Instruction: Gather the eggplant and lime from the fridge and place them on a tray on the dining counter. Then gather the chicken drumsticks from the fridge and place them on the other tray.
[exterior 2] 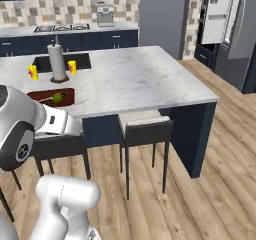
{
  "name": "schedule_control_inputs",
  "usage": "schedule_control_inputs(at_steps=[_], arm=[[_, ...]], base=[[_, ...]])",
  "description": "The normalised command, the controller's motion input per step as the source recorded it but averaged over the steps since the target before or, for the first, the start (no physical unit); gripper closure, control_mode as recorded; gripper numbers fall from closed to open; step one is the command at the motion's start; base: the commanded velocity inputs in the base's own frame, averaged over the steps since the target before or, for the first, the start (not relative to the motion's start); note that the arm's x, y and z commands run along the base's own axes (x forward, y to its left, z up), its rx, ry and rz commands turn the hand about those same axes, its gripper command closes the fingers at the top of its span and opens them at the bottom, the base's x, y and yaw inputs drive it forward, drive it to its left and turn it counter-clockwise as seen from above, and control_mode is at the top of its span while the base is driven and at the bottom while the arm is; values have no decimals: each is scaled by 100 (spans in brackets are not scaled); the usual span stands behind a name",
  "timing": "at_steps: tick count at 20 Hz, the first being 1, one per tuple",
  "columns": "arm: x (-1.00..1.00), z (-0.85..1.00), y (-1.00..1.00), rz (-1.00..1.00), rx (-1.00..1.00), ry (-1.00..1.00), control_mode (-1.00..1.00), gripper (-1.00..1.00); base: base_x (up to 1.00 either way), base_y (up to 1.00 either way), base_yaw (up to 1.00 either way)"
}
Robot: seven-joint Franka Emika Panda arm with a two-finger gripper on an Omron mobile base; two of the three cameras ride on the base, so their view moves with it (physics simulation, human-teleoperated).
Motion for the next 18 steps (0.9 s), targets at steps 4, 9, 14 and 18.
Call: schedule_control_inputs(at_steps=[4, 9, 14, 18], arm=[[0, 0, 0, 0, 0, 0, 100, -100], [0, 0, 0, 0, 0, 0, 100, -100], [0, 0, 0, 0, 0, 0, 100, -100], [0, 0, 0, 0, 0, 0, 100, -100]], base=[[-31, -35, -74], [25, -32, -44], [100, -13, -29], [100, -33, -2]])
